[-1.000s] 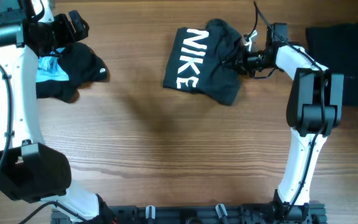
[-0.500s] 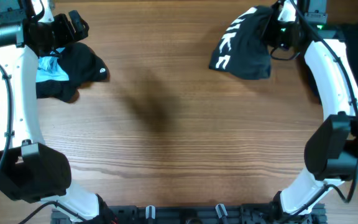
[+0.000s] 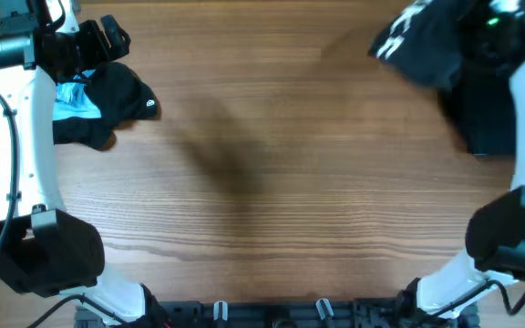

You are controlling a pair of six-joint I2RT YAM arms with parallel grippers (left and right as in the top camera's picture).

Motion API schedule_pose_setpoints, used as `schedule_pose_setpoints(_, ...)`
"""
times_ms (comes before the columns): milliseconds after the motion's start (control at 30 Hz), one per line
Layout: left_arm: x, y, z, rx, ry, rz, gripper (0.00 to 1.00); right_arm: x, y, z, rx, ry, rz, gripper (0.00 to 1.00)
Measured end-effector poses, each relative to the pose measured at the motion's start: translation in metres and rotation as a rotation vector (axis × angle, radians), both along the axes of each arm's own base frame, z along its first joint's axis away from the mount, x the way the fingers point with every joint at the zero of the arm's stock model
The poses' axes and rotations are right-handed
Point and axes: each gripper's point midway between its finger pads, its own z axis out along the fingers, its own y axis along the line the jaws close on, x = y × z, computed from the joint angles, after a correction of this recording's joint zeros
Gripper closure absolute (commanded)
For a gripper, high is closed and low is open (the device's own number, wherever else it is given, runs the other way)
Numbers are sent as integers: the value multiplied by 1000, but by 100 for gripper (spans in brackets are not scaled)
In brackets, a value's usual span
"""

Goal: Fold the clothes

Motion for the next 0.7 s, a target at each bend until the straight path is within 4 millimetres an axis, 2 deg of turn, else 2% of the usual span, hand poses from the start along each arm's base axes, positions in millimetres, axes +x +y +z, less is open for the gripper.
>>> schedule_pose_setpoints(67, -1, 1, -1, 5, 4, 3, 0, -2, -21, 32, 8, -82, -11, 96)
schedule_pose_setpoints(133, -1, 2, -1, 8, 5, 6, 0, -8, -42, 50, 8, -122, -37, 96)
schedule_pose_setpoints(167, -1, 2, -1, 9, 6, 7, 0, -14, -62, 58, 7, -141, -69, 96)
schedule_pose_setpoints(300, -1, 3, -1, 13, 7, 10, 0, -37, -127, 58, -4, -136, -222, 96)
schedule_pose_setpoints(367, -1, 3, -1, 13, 7, 10, 0, -45, -152, 60, -30, -143, -293, 96)
schedule_pose_setpoints(467, -1, 3, -1, 13, 7, 10, 1, -48, -173, 65, -69, -157, -376, 96)
schedule_pose_setpoints(600, -1, 3, -1, 13, 6, 10, 0, -51, -190, 67, -49, -164, -502, 96)
schedule_pose_setpoints(700, -1, 3, -1, 13, 6, 10, 0, -46, -200, 68, -24, -190, -558, 96)
